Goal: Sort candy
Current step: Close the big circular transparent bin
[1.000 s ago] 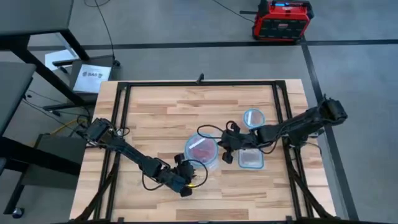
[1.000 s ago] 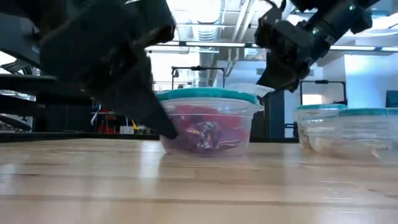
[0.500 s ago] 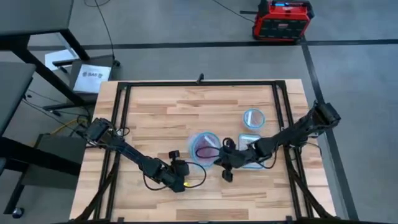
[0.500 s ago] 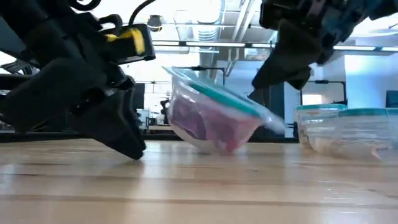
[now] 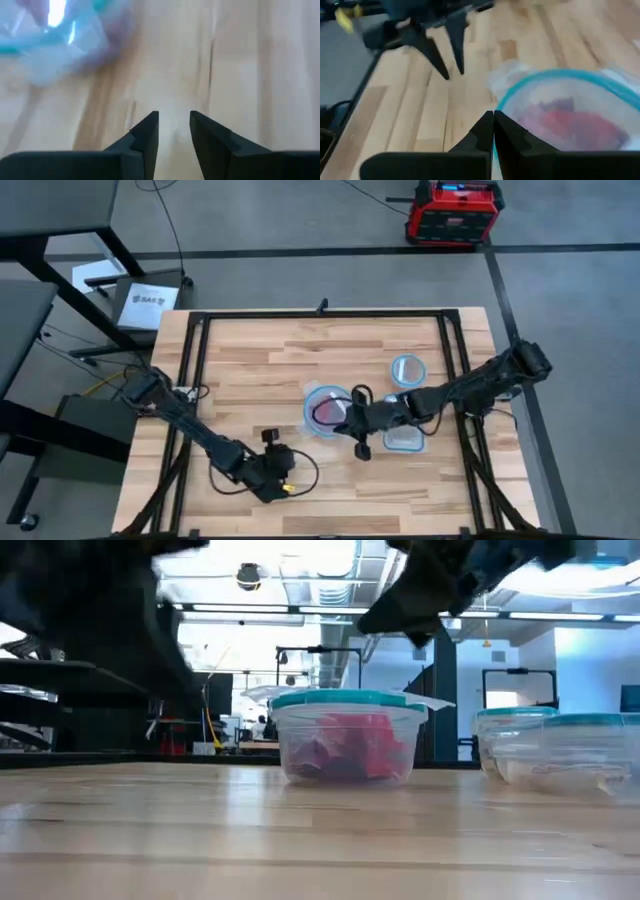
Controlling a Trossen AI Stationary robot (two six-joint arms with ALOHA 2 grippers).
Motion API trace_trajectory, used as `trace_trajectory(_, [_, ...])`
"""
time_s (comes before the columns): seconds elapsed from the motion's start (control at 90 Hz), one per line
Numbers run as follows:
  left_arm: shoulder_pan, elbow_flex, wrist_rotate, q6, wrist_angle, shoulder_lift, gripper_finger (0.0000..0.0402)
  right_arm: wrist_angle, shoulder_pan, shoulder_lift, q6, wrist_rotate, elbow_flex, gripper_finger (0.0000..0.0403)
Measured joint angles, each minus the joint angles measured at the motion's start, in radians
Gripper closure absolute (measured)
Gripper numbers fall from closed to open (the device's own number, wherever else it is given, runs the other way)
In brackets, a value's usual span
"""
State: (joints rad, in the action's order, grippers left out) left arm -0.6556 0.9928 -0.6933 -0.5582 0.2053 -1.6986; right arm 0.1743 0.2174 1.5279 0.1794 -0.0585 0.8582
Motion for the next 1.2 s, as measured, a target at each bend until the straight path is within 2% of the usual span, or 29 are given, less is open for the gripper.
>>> trace_trajectory(0.167, [0.025, 0.000, -0.022, 0.040, -0.092, 0.071, 0.0305, 0.208, -0.153, 0.005, -0.142, 0.248, -0.060, 0.0403])
trace_trajectory(0.267, [0.056, 0.000, 0.016, 0.099, -0.194, 0.071, 0.0305, 0.354, -0.198, 0.067, -0.179, 0.335, -0.090, 0.0403])
trace_trajectory(0.4, [0.081, 0.000, 0.039, 0.124, -0.226, 0.071, 0.0305, 0.510, -0.202, 0.207, -0.189, 0.398, -0.087, 0.0403])
trace_trajectory(0.556, [0.087, 0.001, 0.021, 0.128, -0.192, 0.079, 0.0305, 0.635, -0.206, 0.341, -0.191, 0.399, -0.079, 0.0403])
trace_trajectory(0.667, [0.096, 0.001, 0.002, 0.116, -0.117, 0.078, 0.0305, 0.656, -0.228, 0.404, -0.209, 0.394, -0.075, 0.0403])
trace_trajectory(0.822, [0.122, -0.018, -0.016, 0.064, -0.020, 0.079, 0.0305, 0.661, -0.239, 0.433, -0.207, 0.388, -0.070, 0.0403])
trace_trajectory(1.089, [0.179, -0.093, -0.018, 0.075, -0.096, 0.078, 0.0305, 0.645, -0.235, 0.435, -0.199, 0.377, -0.071, 0.0403])
trace_trajectory(1.2, [0.212, -0.115, 0.061, 0.111, -0.181, 0.078, 0.0305, 0.642, -0.235, 0.436, -0.196, 0.375, -0.071, 0.0403])
